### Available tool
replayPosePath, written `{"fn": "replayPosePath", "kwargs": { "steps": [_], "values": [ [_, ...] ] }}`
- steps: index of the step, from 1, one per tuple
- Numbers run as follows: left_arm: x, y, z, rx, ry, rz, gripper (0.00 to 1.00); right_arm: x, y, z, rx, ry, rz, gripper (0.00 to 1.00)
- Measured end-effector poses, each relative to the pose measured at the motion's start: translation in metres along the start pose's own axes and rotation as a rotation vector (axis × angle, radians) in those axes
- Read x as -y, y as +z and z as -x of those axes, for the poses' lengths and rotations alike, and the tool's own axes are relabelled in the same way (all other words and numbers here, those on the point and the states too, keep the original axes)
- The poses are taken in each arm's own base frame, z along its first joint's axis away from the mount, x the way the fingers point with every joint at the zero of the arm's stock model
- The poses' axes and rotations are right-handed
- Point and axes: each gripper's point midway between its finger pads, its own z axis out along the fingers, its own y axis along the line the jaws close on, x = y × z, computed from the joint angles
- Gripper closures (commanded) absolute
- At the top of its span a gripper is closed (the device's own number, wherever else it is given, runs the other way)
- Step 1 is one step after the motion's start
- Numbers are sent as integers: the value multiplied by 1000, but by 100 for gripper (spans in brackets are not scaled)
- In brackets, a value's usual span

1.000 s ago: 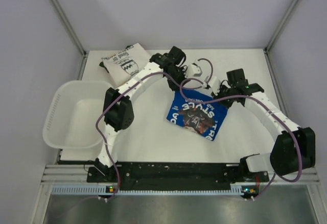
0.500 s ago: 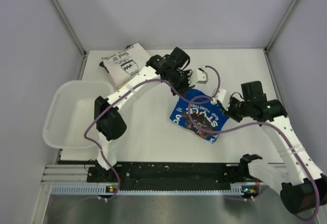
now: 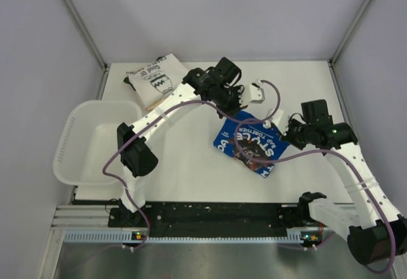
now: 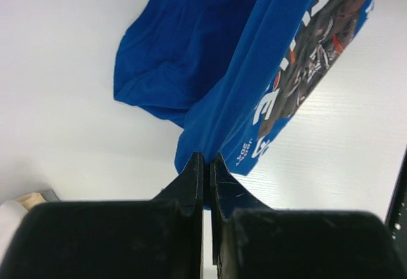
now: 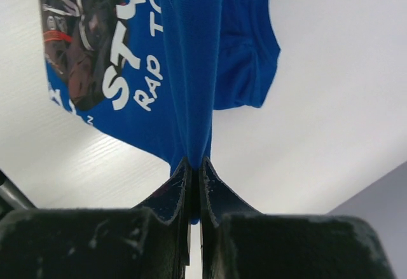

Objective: Fold and stack the t-shirts
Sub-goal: Fold the long partially folded tshirt into a neat square

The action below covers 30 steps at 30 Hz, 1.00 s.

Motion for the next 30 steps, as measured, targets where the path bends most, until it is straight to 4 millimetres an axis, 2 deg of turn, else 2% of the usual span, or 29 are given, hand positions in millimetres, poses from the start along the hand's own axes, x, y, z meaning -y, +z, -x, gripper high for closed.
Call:
{"fn": "replayPosePath", "kwargs": {
  "steps": [5, 12, 18, 24, 25, 27, 30],
  "values": [
    [-23, 17, 2, -8, -1, 65, 100, 29, 10, -5, -32, 22, -80, 100],
    [-66, 63, -15, -45, -46, 160, 100, 63, 45, -17, -79, 65, -117, 100],
    [-95, 95, -28, -61, -69, 232, 100, 84, 81, -30, -118, 85, -126, 100],
    [-111, 119, -34, -63, -76, 278, 100, 95, 101, -42, -147, 101, -130, 100],
    [-113, 121, -34, -62, -77, 284, 98, 96, 103, -43, -151, 102, -129, 99],
    [-116, 125, -37, -65, -82, 291, 88, 97, 108, -44, -153, 102, -132, 88],
    [-125, 129, -43, -76, -91, 322, 57, 105, 117, -47, -159, 105, -151, 66]
  ]
}}
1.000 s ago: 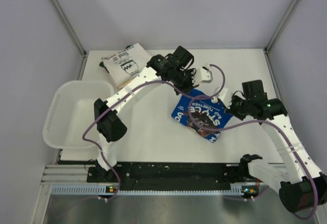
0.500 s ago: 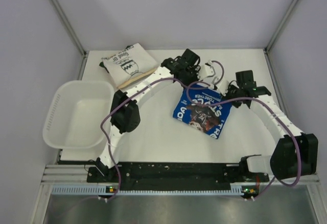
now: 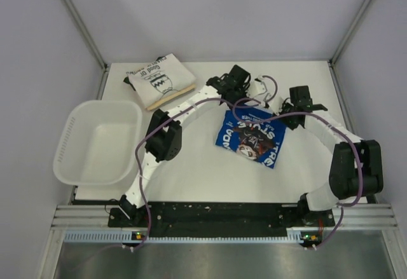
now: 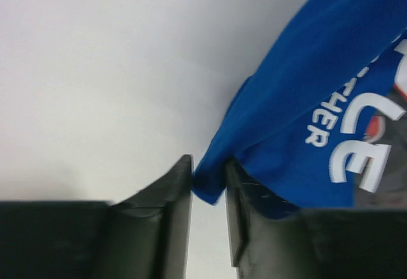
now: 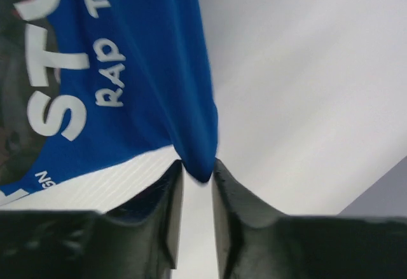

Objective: Fold and stack the t-shirts
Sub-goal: Fold the long partially folded tshirt into a neat square, then smooth out wrinkles on the folded tshirt

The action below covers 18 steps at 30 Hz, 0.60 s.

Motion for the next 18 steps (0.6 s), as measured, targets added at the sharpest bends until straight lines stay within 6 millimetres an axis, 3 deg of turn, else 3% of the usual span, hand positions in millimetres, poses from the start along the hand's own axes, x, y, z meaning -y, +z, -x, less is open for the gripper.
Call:
{"fn": "replayPosePath", "kwargs": {
  "steps": [1, 4, 8, 10, 12, 14, 16, 18],
  "values": [
    [-4, 2, -3, -9, 2, 15, 47, 3, 4, -3, -16, 6, -12, 58],
    [-21, 11, -20, -57, -3, 74, 32, 8, 19, -15, -79, 49, -34, 46],
    [-41, 23, -43, -119, -19, 154, 19, 23, 24, -17, -136, 162, -97, 45],
    [-51, 21, -52, -142, -33, 188, 19, 35, 15, -13, -134, 275, -167, 44],
    [-62, 14, -54, -147, -43, 216, 27, 44, 4, -6, -99, 398, -225, 47],
    [-64, 5, -52, -143, -53, 214, 49, 48, -11, 5, -32, 544, -268, 55],
    [-57, -9, -45, -113, -75, 178, 67, 50, -26, 21, 60, 674, -281, 65],
    [-40, -29, -35, -65, -98, 107, 73, 48, -38, 39, 162, 805, -261, 73]
  ]
}}
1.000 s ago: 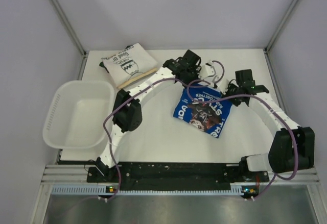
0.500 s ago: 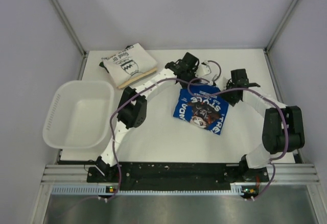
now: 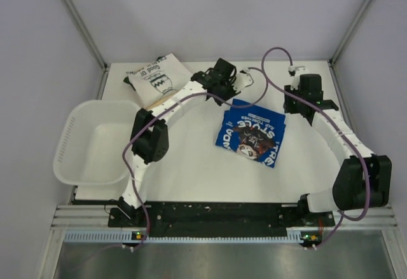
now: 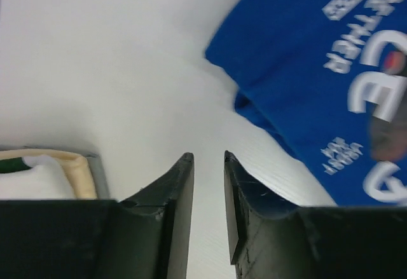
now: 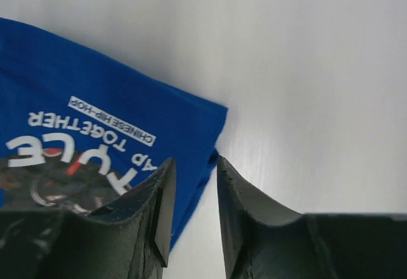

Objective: Fold and stack the t-shirts
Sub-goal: Smooth out wrinkles on the folded tshirt

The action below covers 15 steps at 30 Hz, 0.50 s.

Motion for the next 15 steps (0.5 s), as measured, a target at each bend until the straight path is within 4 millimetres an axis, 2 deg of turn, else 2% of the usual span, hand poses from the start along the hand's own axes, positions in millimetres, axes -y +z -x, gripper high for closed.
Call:
{"fn": "replayPosePath", "kwargs": {
  "steps": [2, 4, 7, 9, 11, 13, 14, 15],
  "values": [
    [19, -23, 7, 44, -15, -77, 75, -11, -2, 2, 19, 103, 38, 77],
    [47, -44, 16, 93, -18, -181, 76, -21, 4, -8, -8, 184, 71, 83],
    [90, -54, 16, 117, -22, -339, 76, -36, 25, -34, -96, 278, 114, 92],
    [119, -49, 3, 81, -29, -429, 78, -43, 42, -55, -174, 328, 122, 96],
    [140, -37, -22, -4, -50, -496, 78, -45, 59, -77, -250, 373, 111, 99],
    [152, -25, -48, -81, -71, -530, 78, -40, 72, -98, -318, 423, 88, 100],
    [156, -19, -62, -120, -83, -540, 78, -38, 75, -103, -336, 456, 88, 100],
    [160, -14, -76, -159, -93, -549, 78, -34, 76, -99, -329, 477, 85, 100]
  ]
}}
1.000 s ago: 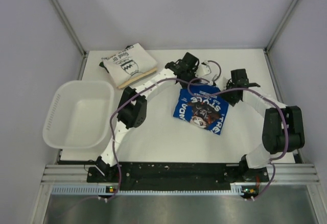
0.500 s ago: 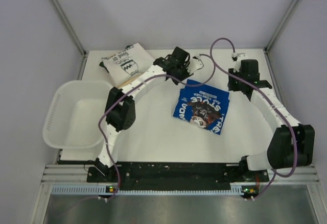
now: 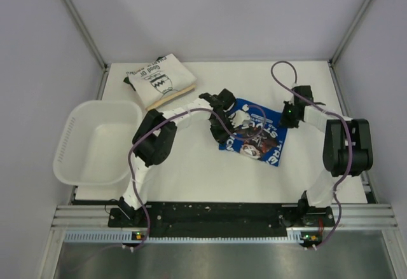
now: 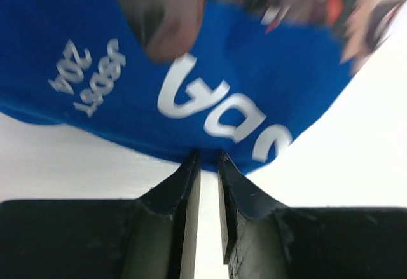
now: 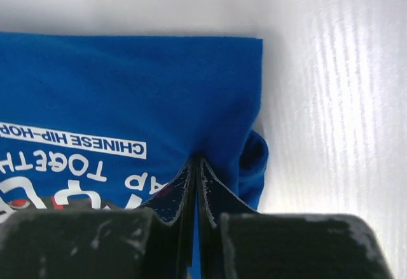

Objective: Fold and stack the t-shirts
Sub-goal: Smooth out wrinkles on the folded tshirt

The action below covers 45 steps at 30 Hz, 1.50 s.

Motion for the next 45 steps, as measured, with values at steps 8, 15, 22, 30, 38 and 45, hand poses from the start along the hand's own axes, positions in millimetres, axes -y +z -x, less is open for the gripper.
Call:
{"fn": "replayPosePath", "kwargs": {
  "steps": [8, 15, 22, 30, 38, 45],
  "values": [
    [-10, 1, -29, -62, -77, -6, 76, 0, -5, 16, 9, 1, -4, 84],
    [1, -41, 4, 20, -39, -3, 75, -50, -71, 35, 140, -158, 41, 95],
    [40, -48, 60, 196, 28, -78, 75, -59, -105, -37, 154, 11, 192, 100],
    [29, 24, 13, 23, -70, -76, 73, -9, -59, -136, -126, 205, 65, 97],
    [12, -14, 20, 71, -64, -9, 27, 2, -77, -69, 21, 232, 28, 28],
    [-32, -88, 76, 374, -202, 89, 2, 24, -73, 3, 148, 263, -1, 19]
  ]
}}
